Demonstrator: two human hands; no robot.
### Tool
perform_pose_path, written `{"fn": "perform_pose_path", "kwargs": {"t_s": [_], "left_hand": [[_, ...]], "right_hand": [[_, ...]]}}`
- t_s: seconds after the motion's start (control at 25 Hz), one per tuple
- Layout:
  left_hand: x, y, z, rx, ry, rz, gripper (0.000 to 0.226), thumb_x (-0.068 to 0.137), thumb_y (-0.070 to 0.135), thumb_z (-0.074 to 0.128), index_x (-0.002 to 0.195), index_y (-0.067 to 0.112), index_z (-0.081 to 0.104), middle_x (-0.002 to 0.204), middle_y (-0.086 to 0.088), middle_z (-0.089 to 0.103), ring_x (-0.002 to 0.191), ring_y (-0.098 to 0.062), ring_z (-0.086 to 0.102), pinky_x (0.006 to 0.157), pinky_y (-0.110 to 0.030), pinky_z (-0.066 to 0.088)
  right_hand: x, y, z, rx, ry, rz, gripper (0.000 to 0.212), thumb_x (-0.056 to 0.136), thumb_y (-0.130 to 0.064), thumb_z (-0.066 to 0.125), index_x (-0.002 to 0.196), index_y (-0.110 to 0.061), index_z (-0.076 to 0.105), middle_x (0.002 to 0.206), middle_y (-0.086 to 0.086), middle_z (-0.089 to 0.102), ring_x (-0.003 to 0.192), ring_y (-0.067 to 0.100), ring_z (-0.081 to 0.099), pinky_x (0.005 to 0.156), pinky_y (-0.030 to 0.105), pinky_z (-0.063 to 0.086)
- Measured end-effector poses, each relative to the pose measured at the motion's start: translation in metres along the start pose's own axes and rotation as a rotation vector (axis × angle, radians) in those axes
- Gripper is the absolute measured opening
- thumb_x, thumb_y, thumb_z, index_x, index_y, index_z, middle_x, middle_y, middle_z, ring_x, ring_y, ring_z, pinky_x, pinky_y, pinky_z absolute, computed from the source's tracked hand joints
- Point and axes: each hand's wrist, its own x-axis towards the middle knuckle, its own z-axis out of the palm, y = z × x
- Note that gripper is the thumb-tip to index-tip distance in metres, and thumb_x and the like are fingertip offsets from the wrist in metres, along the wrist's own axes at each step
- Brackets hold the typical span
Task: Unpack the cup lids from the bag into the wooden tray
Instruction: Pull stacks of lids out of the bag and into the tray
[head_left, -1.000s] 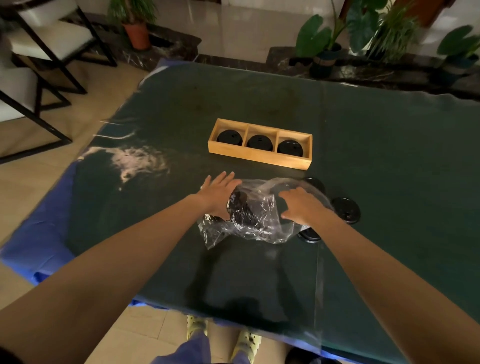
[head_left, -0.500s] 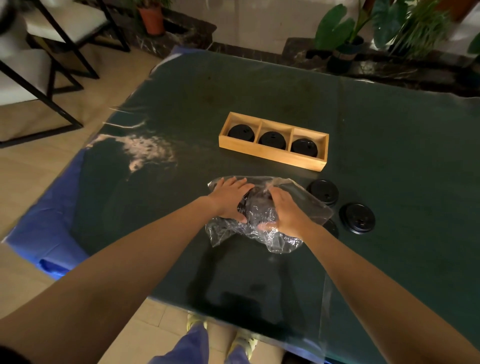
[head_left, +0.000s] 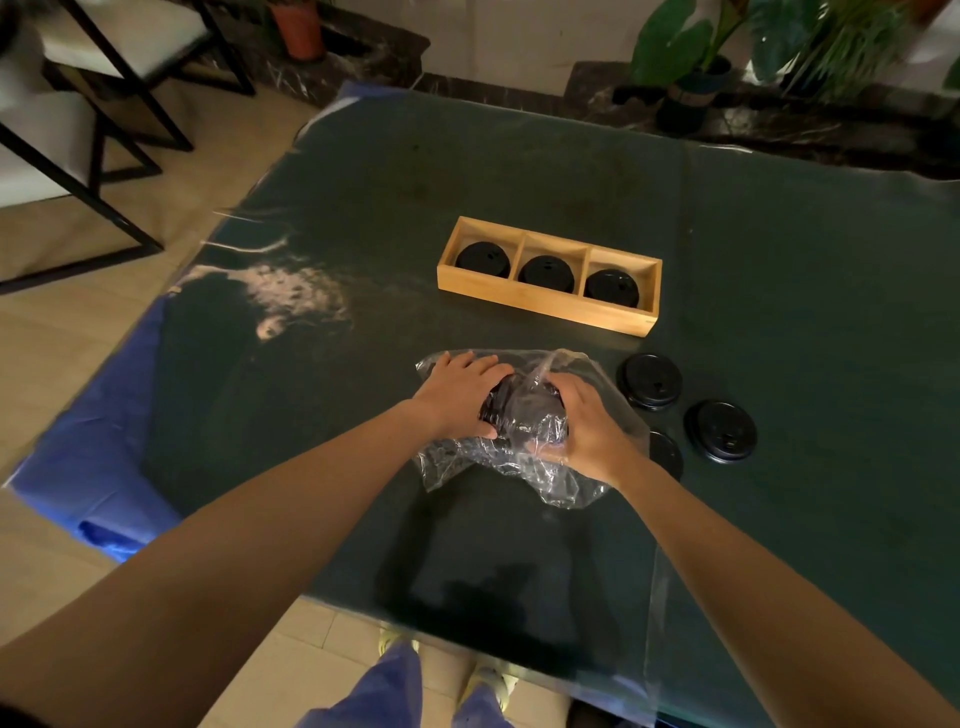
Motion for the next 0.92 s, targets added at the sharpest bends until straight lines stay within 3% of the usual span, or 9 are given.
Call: {"fn": "perform_pose_path", "kwargs": {"t_s": [0.16, 0.36, 0.64, 0.92], "left_hand": [[0.0, 0.001, 0.0, -0.003, -0.001, -0.002, 0.092, 0.076, 0.047, 0.069, 0.148, 0.022, 0.017, 0.157, -0.007, 0.022, 0.144, -0.033, 0.017, 0.117, -0.054, 0.011], [-0.001, 0.001, 0.0, -0.013, -0.011, -0.005, 0.093, 0.076, 0.046, 0.069, 0.148, 0.022, 0.016, 0.158, -0.007, 0.02, 0.144, -0.033, 0.016, 0.118, -0.054, 0.01], [-0.002, 0.0, 0.0, 0.005, -0.011, 0.007, 0.092, 0.076, 0.047, 0.069, 0.147, 0.022, 0.017, 0.157, -0.008, 0.022, 0.144, -0.034, 0.016, 0.117, -0.056, 0.011], [-0.005, 0.001, 0.001, 0.01, -0.025, 0.001, 0.093, 0.078, 0.046, 0.068, 0.148, 0.022, 0.014, 0.158, -0.007, 0.019, 0.145, -0.034, 0.014, 0.118, -0.054, 0.01]], "right_hand": [[-0.002, -0.002, -0.001, -0.08, -0.045, 0.02, 0.097, 0.07, -0.033, 0.079, 0.144, -0.019, 0.019, 0.147, 0.004, 0.026, 0.138, 0.019, 0.022, 0.111, 0.045, 0.031], [0.0, -0.009, 0.007, -0.151, -0.008, -0.016, 0.094, 0.07, -0.013, 0.08, 0.143, -0.015, 0.02, 0.147, 0.007, 0.028, 0.138, 0.018, 0.023, 0.112, 0.039, 0.031], [-0.018, 0.0, -0.005, -0.086, 0.087, 0.011, 0.096, 0.065, -0.047, 0.079, 0.14, -0.015, 0.03, 0.144, 0.005, 0.04, 0.135, 0.021, 0.033, 0.113, 0.039, 0.028], [-0.063, -0.015, -0.064, -0.008, 0.274, -0.009, 0.087, 0.061, -0.037, 0.083, 0.135, -0.02, 0.04, 0.135, 0.0, 0.048, 0.128, 0.017, 0.038, 0.108, 0.031, 0.031]]}}
